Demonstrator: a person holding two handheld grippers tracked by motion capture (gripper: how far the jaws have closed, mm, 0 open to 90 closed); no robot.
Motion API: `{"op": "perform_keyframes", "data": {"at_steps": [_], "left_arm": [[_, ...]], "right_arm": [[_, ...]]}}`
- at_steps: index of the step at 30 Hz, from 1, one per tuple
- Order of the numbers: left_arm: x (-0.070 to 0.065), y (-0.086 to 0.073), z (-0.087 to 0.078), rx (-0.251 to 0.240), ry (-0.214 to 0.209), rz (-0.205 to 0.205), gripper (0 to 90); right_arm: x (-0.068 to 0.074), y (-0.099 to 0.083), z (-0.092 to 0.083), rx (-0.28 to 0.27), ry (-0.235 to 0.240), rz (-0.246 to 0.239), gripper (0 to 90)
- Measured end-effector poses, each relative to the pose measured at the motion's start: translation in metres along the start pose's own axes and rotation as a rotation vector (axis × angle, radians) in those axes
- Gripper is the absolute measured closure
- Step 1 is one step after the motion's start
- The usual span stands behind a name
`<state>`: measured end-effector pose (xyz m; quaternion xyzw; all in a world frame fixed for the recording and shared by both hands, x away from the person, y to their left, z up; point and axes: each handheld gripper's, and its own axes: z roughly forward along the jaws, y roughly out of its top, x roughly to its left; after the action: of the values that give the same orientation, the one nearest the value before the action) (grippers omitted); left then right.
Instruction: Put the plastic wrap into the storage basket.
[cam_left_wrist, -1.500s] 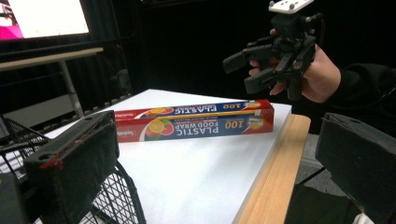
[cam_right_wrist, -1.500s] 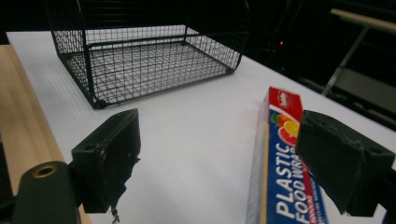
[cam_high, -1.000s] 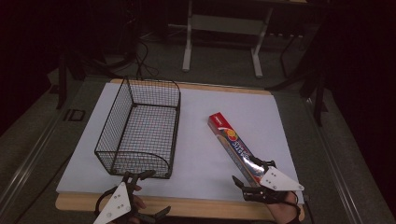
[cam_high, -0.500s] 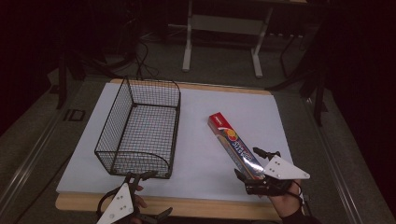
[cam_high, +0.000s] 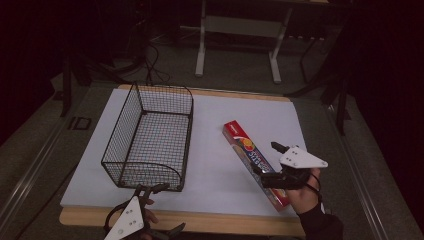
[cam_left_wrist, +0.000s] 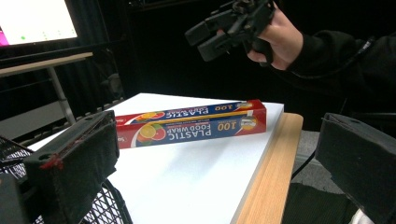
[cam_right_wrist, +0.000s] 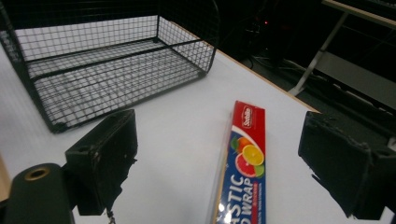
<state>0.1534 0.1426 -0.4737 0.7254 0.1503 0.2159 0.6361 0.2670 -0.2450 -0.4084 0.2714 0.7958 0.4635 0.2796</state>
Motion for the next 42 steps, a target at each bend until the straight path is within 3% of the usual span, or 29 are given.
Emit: {"op": "perform_keyframes", "data": {"at_steps": [14, 23, 32, 42], "left_arm": [[0.001, -0.001, 0.002, 0.005, -0.014, -0.009, 0.1], [0.000, -0.001, 0.002, 0.009, -0.020, -0.004, 0.1], [0.000, -0.001, 0.003, 0.011, -0.023, -0.002, 0.1], [0.000, -0.002, 0.003, 0.013, -0.027, -0.003, 0.1]], "right_arm": [[-0.026, 0.007, 0.030, 0.123, -0.011, 0.046, 11.0], [-0.039, -0.004, 0.052, 0.215, 0.020, 0.105, 11.0], [-0.047, -0.016, 0.075, 0.274, 0.001, 0.165, 9.6], [-0.052, -0.029, 0.094, 0.381, 0.000, 0.211, 9.2]]}}
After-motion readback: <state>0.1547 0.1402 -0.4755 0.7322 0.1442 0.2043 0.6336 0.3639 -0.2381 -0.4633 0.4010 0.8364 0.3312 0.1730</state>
